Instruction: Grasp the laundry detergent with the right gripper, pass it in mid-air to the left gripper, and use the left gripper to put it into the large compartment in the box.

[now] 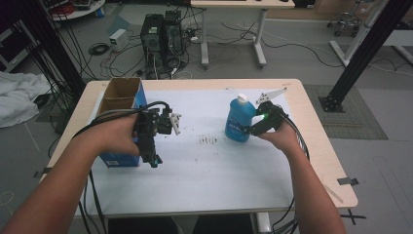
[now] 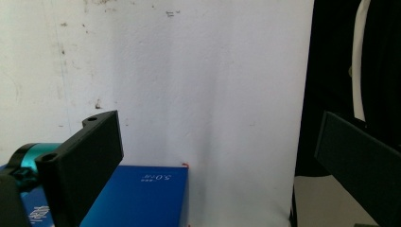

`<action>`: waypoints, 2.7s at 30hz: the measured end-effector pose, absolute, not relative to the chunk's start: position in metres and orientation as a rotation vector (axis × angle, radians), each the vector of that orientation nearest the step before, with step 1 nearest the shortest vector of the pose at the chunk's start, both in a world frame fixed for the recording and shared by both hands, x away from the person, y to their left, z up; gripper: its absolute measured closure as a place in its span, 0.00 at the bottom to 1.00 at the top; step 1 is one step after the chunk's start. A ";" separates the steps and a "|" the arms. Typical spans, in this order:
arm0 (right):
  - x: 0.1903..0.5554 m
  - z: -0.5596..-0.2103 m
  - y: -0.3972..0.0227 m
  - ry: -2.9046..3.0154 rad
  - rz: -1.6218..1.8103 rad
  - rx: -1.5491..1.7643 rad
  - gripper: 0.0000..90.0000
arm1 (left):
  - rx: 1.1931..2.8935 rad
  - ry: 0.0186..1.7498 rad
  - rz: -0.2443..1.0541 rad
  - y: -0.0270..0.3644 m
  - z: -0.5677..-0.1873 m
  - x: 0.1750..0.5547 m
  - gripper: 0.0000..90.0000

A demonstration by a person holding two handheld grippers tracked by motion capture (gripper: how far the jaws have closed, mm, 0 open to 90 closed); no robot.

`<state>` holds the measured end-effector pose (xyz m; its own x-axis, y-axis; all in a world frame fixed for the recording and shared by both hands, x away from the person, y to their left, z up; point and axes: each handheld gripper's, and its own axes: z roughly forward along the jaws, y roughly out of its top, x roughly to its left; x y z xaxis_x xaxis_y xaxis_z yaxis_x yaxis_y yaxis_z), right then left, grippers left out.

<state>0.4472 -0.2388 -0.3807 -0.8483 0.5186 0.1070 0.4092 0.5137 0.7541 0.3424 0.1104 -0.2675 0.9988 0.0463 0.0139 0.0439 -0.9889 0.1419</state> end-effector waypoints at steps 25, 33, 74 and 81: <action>0.452 -0.404 -0.230 2.563 1.251 0.796 0.05 | 3.006 0.079 0.023 0.114 -0.272 0.342 0.02; 0.453 -0.405 -0.230 2.551 1.268 0.792 0.16 | 3.006 0.078 0.026 0.114 -0.272 0.343 0.02; 0.455 -0.407 -0.230 2.551 1.348 0.698 0.49 | 3.013 0.084 0.030 0.114 -0.274 0.347 0.02; 0.455 -0.407 -0.231 2.544 1.352 0.689 0.52 | 3.010 0.090 0.033 0.114 -0.273 0.347 0.02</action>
